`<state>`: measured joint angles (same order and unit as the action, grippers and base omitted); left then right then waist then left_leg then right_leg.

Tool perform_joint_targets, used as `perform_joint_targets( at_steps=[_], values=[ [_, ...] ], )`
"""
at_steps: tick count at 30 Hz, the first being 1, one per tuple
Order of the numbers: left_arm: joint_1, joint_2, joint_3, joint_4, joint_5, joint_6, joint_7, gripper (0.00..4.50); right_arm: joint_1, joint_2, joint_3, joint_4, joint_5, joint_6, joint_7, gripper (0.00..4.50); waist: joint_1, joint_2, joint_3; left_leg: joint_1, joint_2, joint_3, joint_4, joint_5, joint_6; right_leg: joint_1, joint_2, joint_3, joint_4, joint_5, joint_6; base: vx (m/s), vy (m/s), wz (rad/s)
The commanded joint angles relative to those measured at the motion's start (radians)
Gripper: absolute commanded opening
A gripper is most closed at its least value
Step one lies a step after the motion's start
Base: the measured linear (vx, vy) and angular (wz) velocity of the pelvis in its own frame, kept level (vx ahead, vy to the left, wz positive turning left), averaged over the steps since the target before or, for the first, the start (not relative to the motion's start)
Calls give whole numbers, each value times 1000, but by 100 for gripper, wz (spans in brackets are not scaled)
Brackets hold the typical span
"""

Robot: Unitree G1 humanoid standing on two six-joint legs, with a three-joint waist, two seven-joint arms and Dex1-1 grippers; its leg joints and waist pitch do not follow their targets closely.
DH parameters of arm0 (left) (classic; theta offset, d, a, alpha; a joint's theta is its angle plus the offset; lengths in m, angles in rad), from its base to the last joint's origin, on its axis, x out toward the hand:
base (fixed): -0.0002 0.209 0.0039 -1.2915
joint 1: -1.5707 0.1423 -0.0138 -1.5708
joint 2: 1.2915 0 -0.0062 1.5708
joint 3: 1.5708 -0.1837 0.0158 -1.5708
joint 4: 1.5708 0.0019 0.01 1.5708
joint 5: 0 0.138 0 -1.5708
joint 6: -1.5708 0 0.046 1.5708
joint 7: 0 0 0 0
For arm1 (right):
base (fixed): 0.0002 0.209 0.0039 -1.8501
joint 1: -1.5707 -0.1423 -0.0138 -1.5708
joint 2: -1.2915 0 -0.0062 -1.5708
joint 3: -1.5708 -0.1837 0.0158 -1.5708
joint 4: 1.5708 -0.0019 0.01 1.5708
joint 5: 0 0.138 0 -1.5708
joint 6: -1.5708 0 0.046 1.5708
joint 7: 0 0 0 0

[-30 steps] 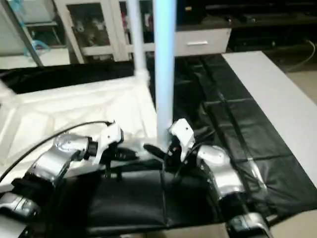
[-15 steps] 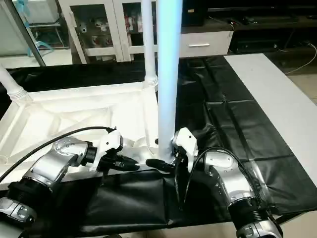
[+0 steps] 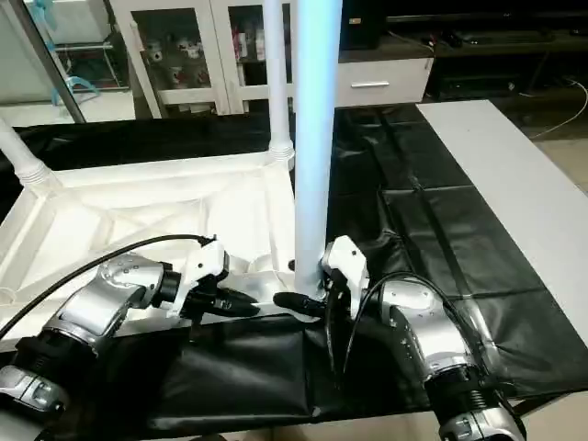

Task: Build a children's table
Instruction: Rotate leg to tighten

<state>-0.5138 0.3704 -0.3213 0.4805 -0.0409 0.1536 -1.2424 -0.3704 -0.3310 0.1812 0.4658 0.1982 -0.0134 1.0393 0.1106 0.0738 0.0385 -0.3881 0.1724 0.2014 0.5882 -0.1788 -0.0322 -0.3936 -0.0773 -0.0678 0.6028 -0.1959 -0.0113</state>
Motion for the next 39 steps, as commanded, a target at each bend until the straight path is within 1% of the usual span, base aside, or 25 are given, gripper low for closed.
perform_joint_targets(
  at_steps=[1,3,5,7,8,9,10,11,12,13,14,15,17,18,19,21,23,24,25,27,29,31,34,37,39],
  values=[
    [-19,-30,-9,49,38,-2,80,0,-53,41,-9,114,-81,-19,-180,266,-9,-18,-53,23,67,-35,-73,-236,56,32,-84,48,-79,-262,-204,0,0,0],
    [-41,-56,3,89,55,-5,151,0,-82,71,-14,182,-119,-18,-291,265,-15,-19,-48,27,64,-35,-75,-272,34,28,-86,49,-87,-328,-195,0,0,0],
    [-63,-81,13,124,65,6,210,0,-107,102,-28,224,-124,-2,-369,265,-30,-20,-45,33,62,-43,-79,-332,-8,28,-89,48,-95,-439,-165,0,0,0],
    [-104,-124,28,180,78,34,305,0,-156,153,-48,294,-132,28,-507,265,-35,-19,-45,33,63,-44,-83,-337,-10,28,-87,51,-96,-422,-162,0,0,0],
    [-139,-162,44,228,85,61,393,0,-199,191,-61,352,-138,50,-621,265,-38,-10,-45,32,64,-44,-82,-335,-14,28,-86,51,-93,-407,-166,0,0,0],
    [-141,-164,45,232,85,63,399,0,-202,194,-63,356,-139,51,-629,265,-45,-13,-47,35,61,-43,-84,-338,-25,24,-80,50,-91,-369,-179,0,0,0],
    [-190,-218,75,303,88,105,539,0,-257,243,-87,435,-141,73,-778,265,-53,-11,-48,35,57,-41,-81,-349,-32,20,-82,52,-88,-350,-189,0,0,0],
    [-190,-218,75,303,88,105,539,0,-257,243,-87,435,-141,73,-778,265,-53,-12,-49,39,58,-44,-80,-354,-37,23,-85,51,-90,-353,-193,0,0,0],
    [-236,-266,104,375,94,121,670,0,-309,287,-118,518,-137,77,-917,265,-50,-16,-50,39,57,-40,-77,-339,-25,24,-85,52,-93,-334,-194,0,0,0],
    [-236,-266,104,375,94,121,670,0,-309,287,-118,518,-137,77,-917,265,-54,-15,-49,35,53,-40,-76,-331,-21,23,-83,53,-90,-323,-201,0,0,0],
    [-253,-282,114,405,99,116,713,0,-328,304,-133,551,-137,75,-967,265,-52,-15,-51,34,55,-42,-77,-324,-15,29,-86,51,-92,-320,-199,0,0,0],
    [-276,-305,126,449,107,95,781,0,-354,329,-144,597,-134,66,-1002,265,-52,-26,-53,25,51,-39,-74,-288,10,36,-87,49,-89,-291,-198,0,0,0],
    [-285,-313,129,466,112,82,809,0,-363,339,-149,615,-136,58,-1012,265,-47,-23,-57,24,51,-37,-69,-252,37,37,-89,48,-88,-255,-199,0,0,0],
    [-287,-316,128,474,112,76,806,0,-369,345,-153,625,-132,48,-1004,265,-46,-24,-57,21,51,-37,-69,-238,47,39,-89,47,-86,-239,-201,0,0,0],
    [-285,-315,125,474,114,73,794,0,-371,349,-157,628,-128,38,-994,265,-45,-26,-60,15,51,-36,-65,-195,77,44,-89,45,-79,-192,-208,0,0,0],
    [-277,-309,117,468,117,68,768,0,-372,354,-164,624,-121,-7,-949,265,-43,-26,-60,15,53,-34,-62,-172,98,43,-90,44,-76,-160,-221,0,0,0],
    [-271,-296,110,467,121,51,745,0,-373,354,-175,608,-110,-69,-907,265,-43,-25,-60,15,54,-34,-63,-176,105,44,-89,42,-77,-166,-225,0,0,0],
    [-271,-296,110,467,121,51,745,0,-373,354,-175,608,-110,-69,-907,300,-43,-25,-59,15,55,-34,-64,-184,106,44,-90,42,-78,-176,-225,0,0,0],
    [-267,-281,102,475,119,26,709,0,-366,348,-189,579,-88,-131,-842,320,-44,-24,-57,16,55,-34,-65,-203,102,43,-89,41,-81,-205,-224,0,0,0],
    [-251,-259,93,458,114,15,655,0,-340,327,-190,522,-68,-161,-774,334,-43,-25,-55,13,55,-35,-66,-221,105,46,-90,42,-83,-219,-213,0,0,0],
    [-230,-238,82,428,105,-1,589,0,-309,302,-181,465,-52,-165,-709,370,-55,-23,-56,5,56,-40,-70,-217,109,51,-89,40,-78,-209,-205,0,0,0],
    [-204,-210,72,387,96,-5,516,0,-263,265,-161,389,-37,-159,-610,378,-61,-21,-60,8,59,-39,-64,-191,125,47,-87,41,-72,-157,-229,0,0,0],
    [-163,-160,43,323,85,-50,384,0,-195,202,-123,291,-29,-139,-466,398,-55,-21,-60,8,60,-37,-62,-176,144,48,-85,41,-70,-117,-239,0,0,0],
    [-116,-97,8,244,57,-103,225,0,-124,131,-91,207,-27,-139,-321,398,-46,-15,-57,11,65,-34,-63,-197,133,43,-84,43,-71,-143,-246,0,0,0],
    [-95,-68,-2,199,34,-90,153,0,-99,104,-92,173,-13,-129,-273,398,-38,-14,-55,16,69,-32,-68,-229,107,37,-81,45,-71,-175,-244,0,0,0]
  ],
)
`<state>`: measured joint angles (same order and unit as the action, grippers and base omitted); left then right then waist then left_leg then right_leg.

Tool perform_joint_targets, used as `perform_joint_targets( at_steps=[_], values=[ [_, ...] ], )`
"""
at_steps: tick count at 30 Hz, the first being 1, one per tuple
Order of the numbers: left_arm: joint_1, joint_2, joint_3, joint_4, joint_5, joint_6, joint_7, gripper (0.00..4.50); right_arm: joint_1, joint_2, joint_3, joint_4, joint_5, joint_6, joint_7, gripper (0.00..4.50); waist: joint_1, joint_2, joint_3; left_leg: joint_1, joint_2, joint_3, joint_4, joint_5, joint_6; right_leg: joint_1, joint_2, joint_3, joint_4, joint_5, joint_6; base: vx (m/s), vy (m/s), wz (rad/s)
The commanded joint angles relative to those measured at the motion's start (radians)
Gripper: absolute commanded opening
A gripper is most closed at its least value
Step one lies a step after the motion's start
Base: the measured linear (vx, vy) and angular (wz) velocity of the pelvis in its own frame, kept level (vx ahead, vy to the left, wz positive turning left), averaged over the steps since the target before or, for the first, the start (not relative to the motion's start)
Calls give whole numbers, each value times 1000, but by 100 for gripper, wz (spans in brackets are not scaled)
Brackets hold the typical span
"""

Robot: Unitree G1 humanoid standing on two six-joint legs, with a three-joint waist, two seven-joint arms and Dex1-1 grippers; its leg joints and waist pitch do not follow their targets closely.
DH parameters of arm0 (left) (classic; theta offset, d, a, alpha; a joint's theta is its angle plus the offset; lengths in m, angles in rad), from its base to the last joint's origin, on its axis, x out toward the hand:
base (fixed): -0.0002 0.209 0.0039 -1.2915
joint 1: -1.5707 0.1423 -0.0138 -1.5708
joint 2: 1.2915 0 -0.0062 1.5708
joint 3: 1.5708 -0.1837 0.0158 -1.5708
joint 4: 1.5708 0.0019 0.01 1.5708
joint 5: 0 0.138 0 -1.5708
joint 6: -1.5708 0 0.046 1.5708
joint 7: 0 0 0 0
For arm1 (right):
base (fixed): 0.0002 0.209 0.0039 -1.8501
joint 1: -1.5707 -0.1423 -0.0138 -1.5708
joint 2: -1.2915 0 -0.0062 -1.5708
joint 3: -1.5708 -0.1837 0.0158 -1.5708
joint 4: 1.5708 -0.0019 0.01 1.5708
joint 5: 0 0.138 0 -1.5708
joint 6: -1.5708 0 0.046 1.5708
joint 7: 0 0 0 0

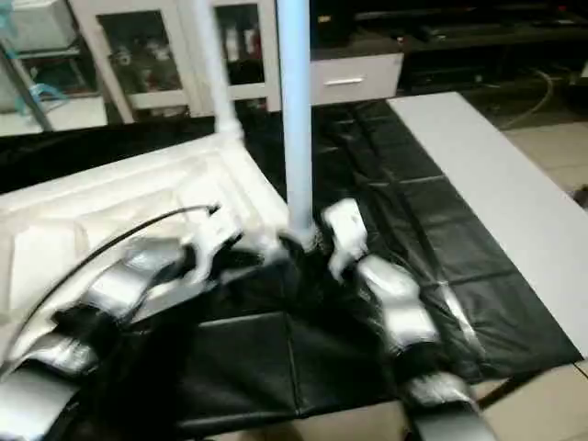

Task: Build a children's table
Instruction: Rotate leg to tighten

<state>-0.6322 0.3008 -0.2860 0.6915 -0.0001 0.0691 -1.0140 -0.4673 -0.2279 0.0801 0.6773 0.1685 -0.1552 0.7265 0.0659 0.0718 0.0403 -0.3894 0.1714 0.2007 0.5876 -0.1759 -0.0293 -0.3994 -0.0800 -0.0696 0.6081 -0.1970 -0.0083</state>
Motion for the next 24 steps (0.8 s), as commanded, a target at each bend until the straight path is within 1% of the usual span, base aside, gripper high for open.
perform_joint_targets(
  at_steps=[1,4,6,7,8,9,10,12,13,14,16,17,18,19,20,23,24],
  values=[
    [35,25,-48,-43,-17,9,-121,0,15,-20,12,-68,34,26,86,398,8,-13,-56,18,70,-32,-69,-244,97,44,-79,47,-78,-185,-246,0,0,0],
    [57,68,-65,-99,-24,28,-203,0,49,-66,33,-135,62,70,189,398,18,-9,-53,23,74,-32,-74,-273,77,38,-78,50,-82,-236,-233,0,0,0],
    [66,83,-69,-120,-27,40,-232,0,60,-83,52,-159,68,99,235,398,26,-11,-52,26,74,-32,-76,-279,60,36,-79,52,-82,-248,-226,0,0,0],
    [66,83,-69,-120,-27,40,-232,0,60,-83,52,-159,68,99,235,398,27,-11,-54,26,74,-32,-75,-277,58,37,-79,53,-80,-242,-227,0,0,0],
    [74,91,-68,-138,-32,46,-249,0,71,-98,77,-179,68,138,286,398,28,-11,-53,25,73,-32,-76,-276,54,36,-79,53,-80,-238,-228,0,0,0],
    [78,94,-67,-146,-35,48,-253,0,75,-102,90,-185,67,154,315,398,32,-13,-54,22,73,-33,-75,-264,56,40,-80,53,-79,-227,-225,0,0,0],
    [81,96,-67,-152,-37,49,-255,0,78,-105,98,-188,67,164,334,398,33,-12,-55,22,72,-32,-74,-255,59,38,-80,53,-78,-213,-227,0,0,0],
    [83,99,-66,-158,-41,58,-256,0,78,-106,111,-185,61,174,355,398,36,-13,-56,21,72,-32,-72,-242,61,39,-82,53,-77,-198,-230,0,0,0],
    [83,99,-67,-159,-41,59,-254,0,73,-101,113,-173,52,166,351,398,35,-15,-56,20,71,-32,-72,-239,60,39,-81,52,-75,-196,-230,0,0,0],
    [84,99,-68,-161,-41,61,-254,0,61,-92,113,-153,40,155,339,384,35,-14,-55,21,70,-32,-71,-242,57,37,-82,52,-76,-205,-231,0,0,0],
    [85,98,-67,-168,-39,65,-253,0,50,-85,112,-144,40,161,334,365,34,-15,-54,21,70,-33,-73,-250,50,38,-83,52,-79,-232,-226,0,0,0],
    [84,98,-66,-170,-38,66,-251,0,43,-82,109,-141,41,161,326,365,35,-15,-55,22,70,-33,-73,-248,49,39,-82,52,-79,-232,-225,0,0,0],
    [84,97,-64,-171,-37,68,-249,0,38,-80,106,-143,46,167,325,360,34,-17,-56,22,70,-33,-72,-239,50,39,-81,52,-77,-219,-226,0,0,0],
    [83,97,-62,-172,-36,69,-248,0,35,-78,103,-145,50,172,324,360,35,-16,-56,22,70,-33,-72,-237,51,39,-81,52,-76,-213,-227,0,0,0],
    [83,97,-61,-174,-36,69,-248,0,32,-78,101,-147,52,175,325,331,35,-15,-56,21,70,-33,-71,-232,54,38,-81,52,-75,-205,-228,0,0,0],
    [83,98,-60,-178,-36,75,-250,0,27,-80,97,-149,52,185,336,322,38,-16,-58,21,70,-32,-69,-216,59,40,-81,52,-73,-186,-230,0,0,0],
    [83,98,-60,-178,-36,76,-250,0,26,-80,97,-147,50,185,339,301,39,-17,-58,21,69,-32,-68,-213,60,40,-81,51,-72,-184,-230,0,0,0]
  ],
)
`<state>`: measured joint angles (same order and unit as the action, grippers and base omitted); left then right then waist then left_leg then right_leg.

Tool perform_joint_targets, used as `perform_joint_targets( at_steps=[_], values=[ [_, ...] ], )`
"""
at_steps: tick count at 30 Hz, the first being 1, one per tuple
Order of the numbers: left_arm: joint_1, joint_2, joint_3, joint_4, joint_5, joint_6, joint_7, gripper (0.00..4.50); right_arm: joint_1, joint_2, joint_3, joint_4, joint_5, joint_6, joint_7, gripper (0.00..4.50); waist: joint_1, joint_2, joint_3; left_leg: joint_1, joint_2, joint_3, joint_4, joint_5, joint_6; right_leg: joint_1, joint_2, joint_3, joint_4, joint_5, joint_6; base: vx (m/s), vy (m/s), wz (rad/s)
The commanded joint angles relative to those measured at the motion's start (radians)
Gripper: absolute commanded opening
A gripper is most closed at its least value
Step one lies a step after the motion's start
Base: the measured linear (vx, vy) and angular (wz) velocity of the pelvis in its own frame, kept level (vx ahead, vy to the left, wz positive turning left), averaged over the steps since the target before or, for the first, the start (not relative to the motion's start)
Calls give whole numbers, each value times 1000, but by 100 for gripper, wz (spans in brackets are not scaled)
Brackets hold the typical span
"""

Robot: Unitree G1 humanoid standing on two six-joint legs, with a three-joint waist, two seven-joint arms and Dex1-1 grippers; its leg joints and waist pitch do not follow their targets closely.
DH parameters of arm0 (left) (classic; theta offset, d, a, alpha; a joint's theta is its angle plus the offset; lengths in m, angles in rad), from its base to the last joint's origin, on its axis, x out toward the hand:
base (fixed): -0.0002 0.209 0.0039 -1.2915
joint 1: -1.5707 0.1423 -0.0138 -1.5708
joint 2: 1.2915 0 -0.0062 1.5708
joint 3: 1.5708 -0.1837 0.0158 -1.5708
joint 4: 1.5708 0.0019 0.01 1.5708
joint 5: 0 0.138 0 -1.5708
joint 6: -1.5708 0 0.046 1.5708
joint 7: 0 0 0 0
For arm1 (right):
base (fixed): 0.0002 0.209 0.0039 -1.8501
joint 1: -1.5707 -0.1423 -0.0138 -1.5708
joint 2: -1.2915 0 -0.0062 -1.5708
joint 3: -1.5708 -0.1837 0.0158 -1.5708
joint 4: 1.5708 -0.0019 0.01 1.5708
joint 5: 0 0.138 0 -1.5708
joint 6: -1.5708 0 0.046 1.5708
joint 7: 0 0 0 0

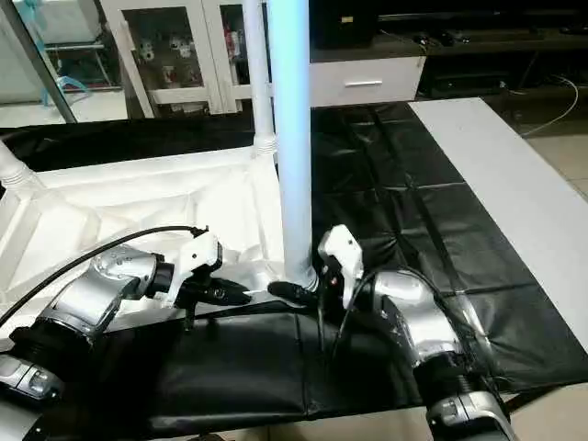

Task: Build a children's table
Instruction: Rotate leg to tighten

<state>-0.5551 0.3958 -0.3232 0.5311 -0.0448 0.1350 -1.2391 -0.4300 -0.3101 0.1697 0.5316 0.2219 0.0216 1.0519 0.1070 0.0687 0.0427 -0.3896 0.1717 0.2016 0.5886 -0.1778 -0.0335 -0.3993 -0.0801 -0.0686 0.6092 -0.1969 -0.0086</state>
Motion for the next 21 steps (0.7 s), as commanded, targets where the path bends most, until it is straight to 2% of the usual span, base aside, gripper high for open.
perform_joint_targets(
  at_steps=[1,5,14,15,16,17,18,19,20,21],
  values=[
    [6,3,-23,-19,8,13,-24,0,-11,1,8,2,-4,8,18,301,-1,-14,-60,21,69,-33,-70,-211,65,39,-81,50,-74,-186,-229,0,0,0],
    [10,5,-23,-24,8,18,-24,0,-11,-2,13,10,-10,4,27,273,1,-14,-60,22,69,-33,-69,-207,67,39,-81,50,-73,-186,-228,0,0,0],
    [16,10,-23,-29,6,30,-29,0,-9,-4,10,17,-22,3,19,269,1,-8,-62,23,69,-33,-67,-210,63,40,-79,49,-71,-166,-234,0,0,0],
    [13,4,-21,-22,8,30,-20,0,-18,2,4,36,-37,-7,-20,269,1,-3,-62,23,69,-34,-68,-210,60,40,-80,49,-71,-165,-235,0,0,0],
    [13,4,-21,-22,8,30,-20,0,-18,2,4,36,-37,-7,-20,269,-1,-5,-63,23,68,-33,-67,-211,59,40,-78,48,-71,-162,-236,0,0,0],
    [-5,-22,-15,11,25,27,37,0,-59,34,-35,126,-73,-24,-189,269,-3,-2,-62,23,68,-34,-68,-217,52,39,-80,49,-71,-166,-238,0,0,0],
    [-20,-37,-10,36,37,29,78,0,-77,49,-52,163,-84,-25,-263,269,-12,-4,-57,22,64,-34,-71,-243,37,37,-80,49,-77,-200,-241,0,0,0],
    [-48,-64,1,83,57,30,154,0,-101,72,-80,214,-91,-18,-370,268,-19,-5,-54,27,63,-37,-74,-281,13,37,-81,48,-82,-266,-230,0,0,0],
    [-50,-65,1,85,58,30,158,0,-102,73,-82,216,-91,-18,-375,268,-19,-5,-54,27,63,-37,-74,-281,13,37,-81,48,-82,-266,-230,0,0,0],
    [-86,-94,15,140,77,30,247,0,-118,96,-103,249,-86,-5,-448,267,-27,-6,-53,32,62,-41,-76,-316,-5,38,-84,49,-90,-343,-204,0,0,0]
  ],
)
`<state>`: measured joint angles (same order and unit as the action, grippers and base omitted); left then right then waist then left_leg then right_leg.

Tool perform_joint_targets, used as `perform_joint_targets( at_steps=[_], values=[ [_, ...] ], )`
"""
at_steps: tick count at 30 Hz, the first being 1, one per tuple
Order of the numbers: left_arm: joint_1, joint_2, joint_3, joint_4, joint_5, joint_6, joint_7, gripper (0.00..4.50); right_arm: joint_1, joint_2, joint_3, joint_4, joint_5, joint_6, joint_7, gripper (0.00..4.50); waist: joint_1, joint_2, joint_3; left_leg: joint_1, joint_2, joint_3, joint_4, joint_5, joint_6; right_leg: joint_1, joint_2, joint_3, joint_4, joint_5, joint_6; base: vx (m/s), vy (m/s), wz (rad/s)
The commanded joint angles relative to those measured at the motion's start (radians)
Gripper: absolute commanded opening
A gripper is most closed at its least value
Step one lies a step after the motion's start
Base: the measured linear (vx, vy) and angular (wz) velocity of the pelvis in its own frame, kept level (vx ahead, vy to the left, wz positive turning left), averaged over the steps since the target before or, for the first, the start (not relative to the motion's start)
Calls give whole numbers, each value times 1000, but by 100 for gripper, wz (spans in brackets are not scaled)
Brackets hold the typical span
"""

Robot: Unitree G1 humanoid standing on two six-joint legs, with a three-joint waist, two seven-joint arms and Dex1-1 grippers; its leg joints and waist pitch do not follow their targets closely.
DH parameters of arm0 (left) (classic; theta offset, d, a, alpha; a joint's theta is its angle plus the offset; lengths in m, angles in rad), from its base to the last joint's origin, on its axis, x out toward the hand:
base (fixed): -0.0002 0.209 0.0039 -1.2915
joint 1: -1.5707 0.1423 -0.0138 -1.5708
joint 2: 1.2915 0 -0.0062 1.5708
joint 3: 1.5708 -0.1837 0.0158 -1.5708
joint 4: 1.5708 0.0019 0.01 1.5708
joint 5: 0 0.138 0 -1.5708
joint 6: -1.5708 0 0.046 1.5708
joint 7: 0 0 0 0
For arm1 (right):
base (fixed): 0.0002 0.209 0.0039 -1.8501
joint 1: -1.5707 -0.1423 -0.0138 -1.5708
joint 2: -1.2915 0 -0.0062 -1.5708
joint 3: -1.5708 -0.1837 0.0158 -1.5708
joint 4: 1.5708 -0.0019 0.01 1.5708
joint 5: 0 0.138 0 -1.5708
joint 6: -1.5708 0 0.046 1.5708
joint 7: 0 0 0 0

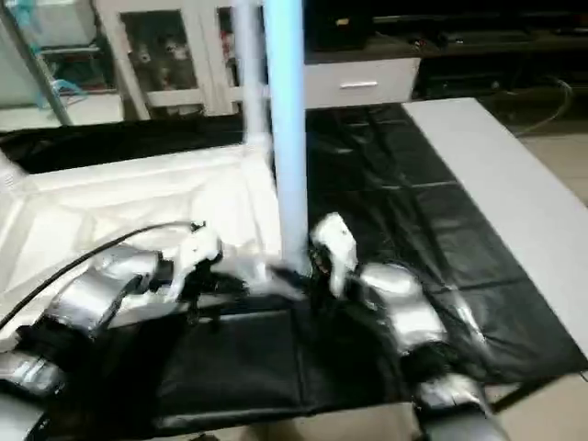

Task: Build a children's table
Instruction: Rotate leg to tighten

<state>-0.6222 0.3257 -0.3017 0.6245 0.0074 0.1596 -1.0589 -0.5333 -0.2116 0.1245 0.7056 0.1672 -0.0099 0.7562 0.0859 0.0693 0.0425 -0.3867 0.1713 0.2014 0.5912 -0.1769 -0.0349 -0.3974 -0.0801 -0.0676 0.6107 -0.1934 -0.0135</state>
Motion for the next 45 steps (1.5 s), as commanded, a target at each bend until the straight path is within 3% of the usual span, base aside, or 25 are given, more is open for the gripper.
perform_joint_targets(
  at_steps=[1,3,4,6,7,9,10,11,13,14,15,19,21,22,24,26,28,31,34,35,38,39,41,44,45],
  values=[
    [-56,-54,9,98,35,16,147,0,-29,21,-74,102,-32,36,-231,267,-5,-1,-52,29,61,-39,-78,-319,-5,33,-83,48,-94,-357,-192,-51,12,0],
    [-132,-123,47,188,37,55,311,0,-63,76,-89,151,-38,53,-368,267,-11,-1,-53,39,61,-41,-80,-348,-30,26,-80,50,-98,-359,-186,0,0,0],
    [-140,-130,52,196,36,62,328,0,-68,82,-89,156,-40,54,-382,267,-11,-4,-55,36,60,-41,-79,-339,-32,29,-79,51,-94,-339,-189,0,0,0],
    [-186,-177,74,247,41,98,452,0,-102,120,-93,203,-50,66,-477,267,-6,-5,-59,26,58,-40,-78,-298,-8,38,-83,50,-91,-268,-198,0,0,0],
    [-209,-202,81,278,50,107,511,0,-129,143,-108,242,-49,70,-562,267,-7,3,-58,25,56,-39,-76,-292,-1,34,-82,50,-90,-258,-201,0,0,0],
    [-234,-232,87,320,63,96,591,0,-165,177,-137,291,-23,73,-640,267,-8,-1,-61,29,56,-40,-75,-279,0,36,-80,48,-90,-238,-208,0,0,0],
    [-245,-246,85,338,72,86,617,0,-183,193,-152,315,-14,72,-678,267,-4,-3,-62,24,54,-39,-72,-263,14,41,-83,47,-89,-220,-210,0,0,0],
    [-252,-254,83,351,79,76,634,0,-197,204,-155,331,-15,68,-693,267,-4,-2,-65,18,54,-39,-70,-234,27,44,-84,47,-86,-184,-212,0,0,0],
    [-267,-266,85,382,77,45,637,0,-219,221,-161,359,-30,55,-719,267,-3,-3,-67,17,52,-37,-66,-203,46,43,-80,45,-80,-126,-224,0,0,0],
    [-268,-263,84,385,76,36,627,0,-222,223,-161,363,-34,49,-716,267,0,-11,-69,17,54,-36,-65,-188,58,47,-82,44,-77,-98,-229,0,0,0],
    [-268,-259,81,390,77,26,618,0,-225,226,-164,367,-37,42,-716,267,2,-8,-68,15,55,-36,-64,-178,72,47,-84,44,-76,-85,-236,0,0,0],
    [-257,-231,69,396,85,-8,584,0,-229,226,-170,367,-40,-13,-675,267,2,-9,-65,17,58,-35,-67,-208,79,46,-86,43,-81,-139,-231,0,0,0],
    [-244,-219,64,395,85,-31,564,0,-219,222,-159,327,-38,-93,-599,267,2,-12,-65,16,58,-35,-67,-212,76,47,-87,44,-82,-152,-226,0,0,0],
    [-245,-219,64,402,85,-40,563,0,-220,223,-160,322,-35,-112,-584,323,3,-11,-67,15,59,-35,-66,-204,78,47,-87,44,-80,-141,-226,0,0,0],
    [-246,-218,63,409,84,-47,558,0,-215,222,-165,306,-26,-129,-567,337,4,-10,-69,13,59,-35,-63,-168,99,47,-84,43,-73,-80,-237,0,0,0],
    [-250,-217,60,427,84,-72,537,0,-187,208,-163,246,-21,-151,-527,357,-4,-9,-67,3,58,-37,-65,-173,115,52,-86,41,-69,-67,-234,0,0,0],
    [-251,-216,59,430,85,-78,532,0,-181,205,-164,232,-20,-153,-520,379,-16,-9,-67,9,58,-37,-65,-183,116,50,-82,40,-73,-72,-238,0,0,0],
    [-252,-217,56,433,85,-104,502,0,-130,175,-133,159,-45,-171,-492,379,-18,-1,-67,12,60,-37,-63,-181,114,48,-81,41,-74,-71,-252,0,0,0],
    [-257,-219,51,442,90,-159,489,0,-37,132,-108,36,-63,-177,-458,379,-16,-4,-70,12,62,-37,-61,-166,118,50,-81,42,-70,-28,-244,0,0,0],
    [-266,-224,56,456,95,-223,527,0,36,108,-100,-55,-63,-172,-438,379,-16,-4,-66,9,59,-37,-62,-166,128,50,-76,41,-76,-21,-239,0,0,0],
    [-279,-234,79,470,93,-332,594,0,118,97,-110,-161,-54,-157,-417,379,-16,-8,-67,6,58,-37,-61,-178,138,54,-82,40,-76,-26,-232,0,0,0],
    [-282,-243,141,437,20,-304,534,44,169,96,-113,-228,-44,-149,-413,382,-17,-7,-67,7,58,-38,-61,-186,138,54,-83,40,-79,-63,-229,0,0,0],
    [-282,-247,172,420,-18,-277,500,56,195,94,-109,-267,-40,-142,-414,382,-16,-10,-65,6,57,-36,-60,-183,138,52,-85,41,-82,-109,-227,0,0,0],
    [-258,-227,170,370,-25,-289,453,94,238,106,-115,-332,-17,-127,-433,382,-8,-2,-65,6,63,-36,-59,-170,144,43,-82,41,-81,-114,-244,0,0,0],
    [-248,-219,172,349,-33,-289,428,94,255,111,-115,-358,-8,-117,-435,382,-8,-4,-63,5,63,-36,-62,-175,147,42,-80,41,-80,-118,-238,0,0,0]
  ],
)
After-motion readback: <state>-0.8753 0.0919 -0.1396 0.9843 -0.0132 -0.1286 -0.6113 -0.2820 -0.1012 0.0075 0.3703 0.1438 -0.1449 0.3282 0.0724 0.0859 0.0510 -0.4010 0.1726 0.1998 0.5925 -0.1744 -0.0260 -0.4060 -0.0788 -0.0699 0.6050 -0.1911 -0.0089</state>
